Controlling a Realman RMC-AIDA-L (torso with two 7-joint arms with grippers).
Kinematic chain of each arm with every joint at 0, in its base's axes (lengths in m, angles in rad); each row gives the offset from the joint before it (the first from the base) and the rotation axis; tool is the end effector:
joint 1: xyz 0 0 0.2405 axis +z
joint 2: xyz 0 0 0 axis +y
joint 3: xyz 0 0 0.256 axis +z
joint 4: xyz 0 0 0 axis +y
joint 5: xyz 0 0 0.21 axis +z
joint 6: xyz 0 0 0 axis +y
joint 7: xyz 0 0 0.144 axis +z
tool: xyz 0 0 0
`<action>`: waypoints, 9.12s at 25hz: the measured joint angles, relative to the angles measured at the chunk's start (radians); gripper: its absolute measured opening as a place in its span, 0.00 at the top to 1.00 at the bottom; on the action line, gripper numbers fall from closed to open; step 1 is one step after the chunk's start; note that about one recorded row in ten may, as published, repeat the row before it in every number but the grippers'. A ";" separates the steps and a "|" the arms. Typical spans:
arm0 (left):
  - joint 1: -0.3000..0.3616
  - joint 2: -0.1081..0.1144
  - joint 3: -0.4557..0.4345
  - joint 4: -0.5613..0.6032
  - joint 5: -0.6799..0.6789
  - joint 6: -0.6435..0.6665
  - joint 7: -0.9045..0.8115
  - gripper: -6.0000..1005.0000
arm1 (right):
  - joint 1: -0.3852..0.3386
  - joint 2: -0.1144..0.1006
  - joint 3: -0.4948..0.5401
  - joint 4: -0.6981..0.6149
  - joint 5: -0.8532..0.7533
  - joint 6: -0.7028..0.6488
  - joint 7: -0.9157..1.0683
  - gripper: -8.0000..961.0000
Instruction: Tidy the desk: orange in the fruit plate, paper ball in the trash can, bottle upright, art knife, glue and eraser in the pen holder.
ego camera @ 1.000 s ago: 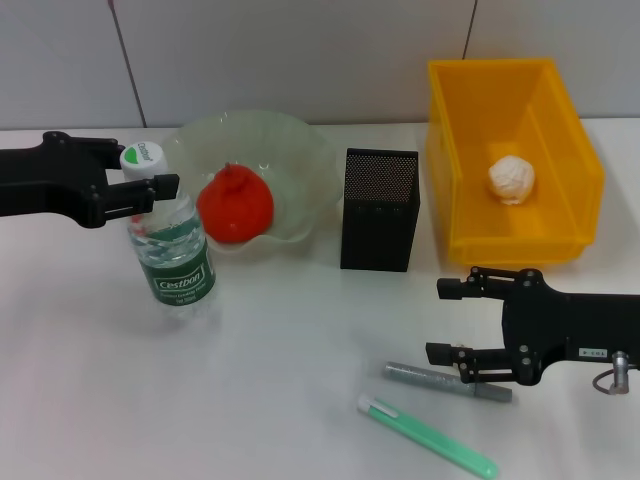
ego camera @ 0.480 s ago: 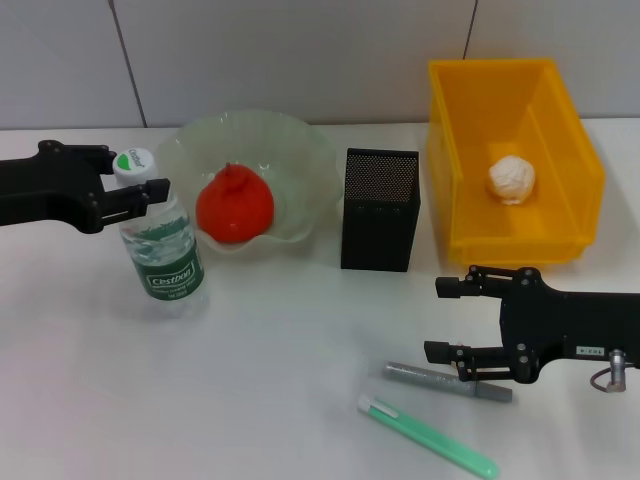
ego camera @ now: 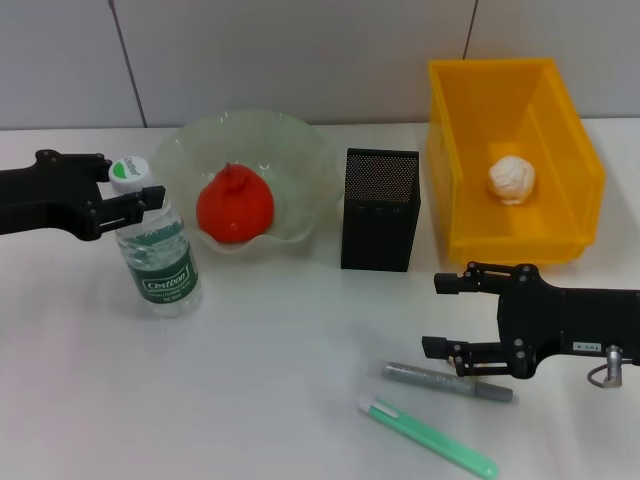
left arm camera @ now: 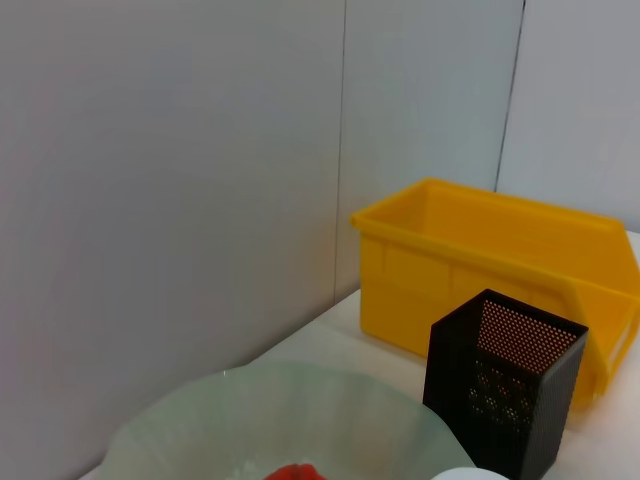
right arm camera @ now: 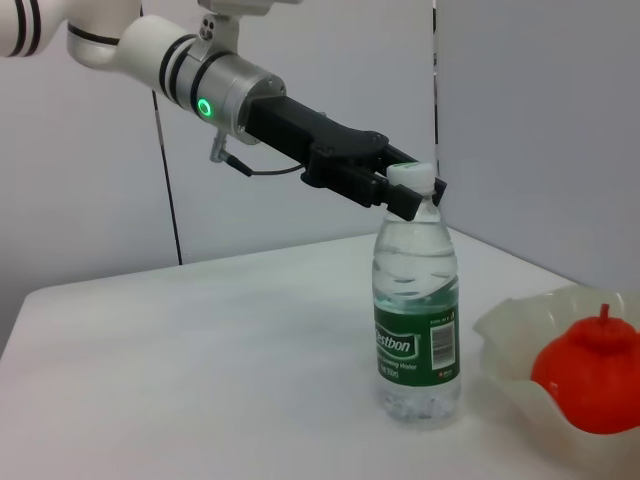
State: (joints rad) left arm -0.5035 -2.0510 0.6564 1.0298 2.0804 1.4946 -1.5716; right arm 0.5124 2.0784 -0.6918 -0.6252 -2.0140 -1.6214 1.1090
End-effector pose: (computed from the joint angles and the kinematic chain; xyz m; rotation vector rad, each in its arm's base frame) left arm -0.2591 0.3629 0.0818 -2.5237 -0.5164 -0.4324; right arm 0.2644 0.3138 -0.0076 -2.7996 0.2811 0.6898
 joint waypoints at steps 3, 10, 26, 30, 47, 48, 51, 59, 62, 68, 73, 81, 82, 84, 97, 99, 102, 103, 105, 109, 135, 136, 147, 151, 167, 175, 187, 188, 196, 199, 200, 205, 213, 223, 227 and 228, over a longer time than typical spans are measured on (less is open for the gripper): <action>-0.001 0.001 0.000 -0.001 -0.002 -0.001 0.002 0.48 | 0.001 0.000 0.001 0.001 0.000 0.000 0.000 0.19; -0.001 -0.003 0.000 -0.001 -0.004 -0.015 0.022 0.47 | 0.004 0.000 0.002 0.001 0.000 0.000 0.003 0.19; 0.002 -0.010 0.005 -0.014 -0.006 -0.038 0.051 0.46 | 0.011 -0.002 0.002 0.003 0.001 0.000 0.008 0.19; 0.002 -0.011 0.005 -0.015 -0.006 -0.039 0.052 0.45 | 0.011 -0.002 0.002 0.002 0.002 0.000 0.010 0.19; -0.001 -0.012 -0.009 -0.031 -0.021 -0.042 0.080 0.44 | 0.015 -0.002 0.002 0.002 0.002 0.000 0.012 0.19; -0.001 -0.012 -0.009 -0.031 -0.021 -0.042 0.080 0.44 | 0.015 -0.002 0.002 0.002 0.002 0.000 0.012 0.19; -0.002 -0.009 -0.013 -0.040 -0.031 -0.042 0.073 0.43 | 0.015 -0.002 0.002 0.002 0.002 0.000 0.012 0.19; 0.001 -0.008 -0.015 -0.041 -0.035 -0.042 0.067 0.21 | 0.017 -0.001 0.002 0.002 0.001 0.000 0.013 0.19; 0.001 -0.008 -0.018 -0.040 -0.035 -0.055 0.056 0.21 | 0.017 -0.001 0.002 0.002 0.001 0.000 0.014 0.19; 0.007 -0.004 -0.041 -0.048 -0.103 -0.047 0.054 0.21 | 0.017 -0.001 0.002 0.002 0.001 -0.001 0.014 0.19; 0.013 0.070 -0.064 -0.129 -0.325 0.113 0.029 0.21 | 0.016 -0.003 0.008 0.002 0.001 -0.006 0.015 0.19; 0.024 0.113 -0.032 -0.247 -0.445 0.439 -0.002 0.21 | 0.025 -0.009 0.015 -0.005 0.027 -0.032 0.067 0.19; 0.035 0.097 -0.003 -0.253 -0.421 0.448 0.032 0.21 | 0.028 -0.011 0.015 -0.008 0.032 -0.043 0.091 0.19; 0.045 0.088 0.015 -0.263 -0.404 0.444 0.064 0.21 | 0.028 -0.011 0.015 -0.011 0.034 -0.046 0.104 0.19; 0.056 0.029 0.035 -0.391 -0.097 0.333 0.393 0.21 | 0.054 -0.046 -0.007 -0.031 0.022 -0.067 0.295 0.19; 0.058 0.026 0.035 -0.391 -0.087 0.329 0.409 0.21 | 0.059 -0.046 -0.020 -0.040 0.016 -0.069 0.319 0.19; 0.060 0.022 0.035 -0.393 -0.064 0.325 0.445 0.21 | 0.068 -0.035 -0.132 -0.176 -0.012 -0.084 0.489 0.19; 0.060 0.022 0.035 -0.393 -0.064 0.325 0.445 0.21 | 0.068 -0.035 -0.132 -0.176 -0.012 -0.084 0.489 0.19; 0.060 0.019 0.035 -0.395 -0.053 0.322 0.460 0.21 | 0.069 -0.029 -0.192 -0.282 -0.024 -0.092 0.590 0.19; 0.060 0.013 0.036 -0.406 -0.039 0.308 0.479 0.21 | 0.121 -0.029 -0.258 -0.458 -0.107 -0.158 0.828 0.19; 0.058 -0.008 0.042 -0.457 0.013 0.233 0.556 0.21 | 0.558 0.009 -0.546 -0.271 -0.574 -0.210 1.308 0.19; 0.055 -0.008 0.046 -0.471 0.015 0.228 0.566 0.21 | 0.558 0.010 -0.551 -0.271 -0.570 -0.209 1.306 0.19; 0.049 -0.008 0.086 -0.485 0.033 0.196 0.562 0.21 | 0.512 0.012 -0.747 -0.281 -0.462 -0.120 1.269 0.19; 0.052 -0.009 0.083 -0.485 0.030 0.196 0.562 0.21 | 0.503 0.012 -0.785 -0.280 -0.436 -0.078 1.252 0.19; 0.054 -0.009 0.079 -0.485 0.027 0.203 0.561 0.21 | 0.483 0.012 -1.021 -0.270 -0.367 0.049 1.186 0.19; 0.054 -0.009 0.078 -0.485 0.027 0.204 0.561 0.21 | 0.476 0.012 -1.079 -0.277 -0.367 0.089 1.150 0.22; 0.054 -0.010 0.077 -0.487 0.025 0.198 0.561 0.22 | 0.484 0.013 -1.146 -0.282 -0.354 0.113 1.119 0.27; 0.054 -0.010 0.077 -0.489 0.025 0.198 0.561 0.22 | 0.484 0.013 -1.146 -0.282 -0.354 0.113 1.119 0.27; 0.053 -0.011 0.077 -0.496 0.022 0.197 0.562 0.22 | 0.484 0.014 -1.181 -0.282 -0.351 0.128 1.118 0.30; 0.055 -0.011 0.077 -0.496 0.020 0.197 0.562 0.22 | 0.483 0.014 -1.182 -0.281 -0.351 0.131 1.117 0.31; 0.055 -0.011 0.077 -0.496 0.020 0.197 0.562 0.22 | 0.482 0.014 -1.184 -0.281 -0.351 0.132 1.117 0.32; 0.056 -0.011 0.077 -0.496 0.019 0.196 0.563 0.22 | 0.481 0.014 -1.204 -0.279 -0.351 0.140 1.117 0.34; 0.059 -0.011 0.077 -0.496 0.018 0.196 0.564 0.22 | 0.481 0.014 -1.213 -0.280 -0.351 0.143 1.124 0.38; 0.059 -0.011 0.077 -0.498 0.018 0.197 0.567 0.22 | 0.484 0.014 -1.216 -0.276 -0.357 0.150 1.128 0.47; 0.059 -0.011 0.077 -0.498 0.017 0.199 0.568 0.22 | 0.485 0.014 -1.216 -0.277 -0.357 0.150 1.129 0.51; 0.059 -0.011 0.077 -0.498 0.017 0.199 0.568 0.22 | 0.485 0.014 -1.217 -0.278 -0.357 0.150 1.129 0.52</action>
State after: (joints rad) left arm -0.4448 -2.0617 0.7332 0.5323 2.0972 1.6935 -1.0038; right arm 0.9971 2.0924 -1.9084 -0.9034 -2.3714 -1.4709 2.2381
